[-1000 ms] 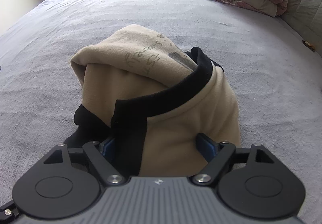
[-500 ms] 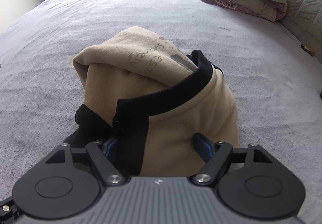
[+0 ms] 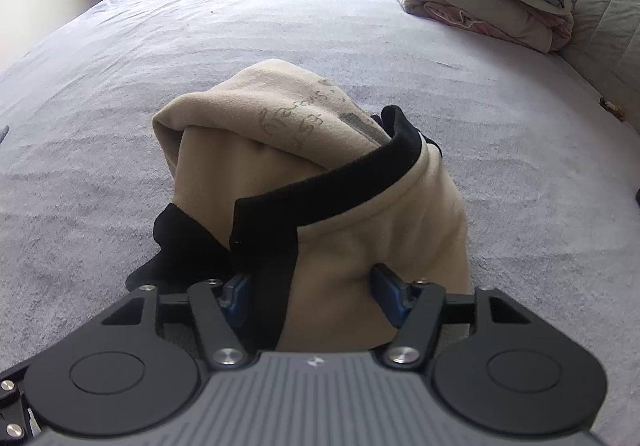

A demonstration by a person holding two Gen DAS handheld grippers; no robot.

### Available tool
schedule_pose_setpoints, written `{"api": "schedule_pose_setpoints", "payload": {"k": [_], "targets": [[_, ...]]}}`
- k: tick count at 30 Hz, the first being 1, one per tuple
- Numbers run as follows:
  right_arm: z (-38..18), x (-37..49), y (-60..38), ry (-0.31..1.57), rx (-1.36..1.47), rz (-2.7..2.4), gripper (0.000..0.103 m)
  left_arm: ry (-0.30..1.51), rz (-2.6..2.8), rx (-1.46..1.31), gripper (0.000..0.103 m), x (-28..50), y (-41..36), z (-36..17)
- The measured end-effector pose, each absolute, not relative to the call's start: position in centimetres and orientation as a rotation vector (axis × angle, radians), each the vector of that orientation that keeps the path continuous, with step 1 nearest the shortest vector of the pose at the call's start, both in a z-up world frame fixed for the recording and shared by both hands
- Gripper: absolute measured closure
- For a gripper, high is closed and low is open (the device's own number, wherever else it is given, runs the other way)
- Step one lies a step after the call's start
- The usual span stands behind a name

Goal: Fold clothes
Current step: 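Close the right gripper on the black collar trim of the beige garment, then lift the black trim with the right gripper and pull it away from the pile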

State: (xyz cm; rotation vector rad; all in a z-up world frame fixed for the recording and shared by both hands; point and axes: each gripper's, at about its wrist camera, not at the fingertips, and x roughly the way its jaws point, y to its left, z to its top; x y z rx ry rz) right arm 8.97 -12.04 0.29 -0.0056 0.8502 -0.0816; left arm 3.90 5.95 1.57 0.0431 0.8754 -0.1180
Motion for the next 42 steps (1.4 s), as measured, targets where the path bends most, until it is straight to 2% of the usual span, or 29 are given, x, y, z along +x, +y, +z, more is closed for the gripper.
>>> {"api": "schedule_pose_setpoints", "payload": {"k": [9, 17, 21, 24, 42], "targets": [[0.5, 8.6, -11.4, 0.837, -0.049, -0.108, 0.057, 0.883, -0.121, 0.048, 0.000, 4.0, 5.9, 1.4], [0.6, 8.3, -11.1, 0.822, -0.080, -0.121, 0.065, 0.891, -0.120, 0.050, 0.000, 4.2, 5.9, 1.2], [0.8, 8.0, -11.6, 0.812, -0.064, -0.129, 0.077, 0.887, -0.122, 0.053, 0.000, 4.2, 5.8, 1.2], [1.0, 7.6, -12.4, 0.803, -0.034, -0.120, 0.080, 0.889, -0.119, 0.053, 0.000, 4.3, 5.8, 1.1], [2.5, 2.6, -21.1, 0.680, 0.082, -0.166, 0.086, 0.888, -0.167, 0.000, 0.000, 5.1, 4.8, -0.2]]}}
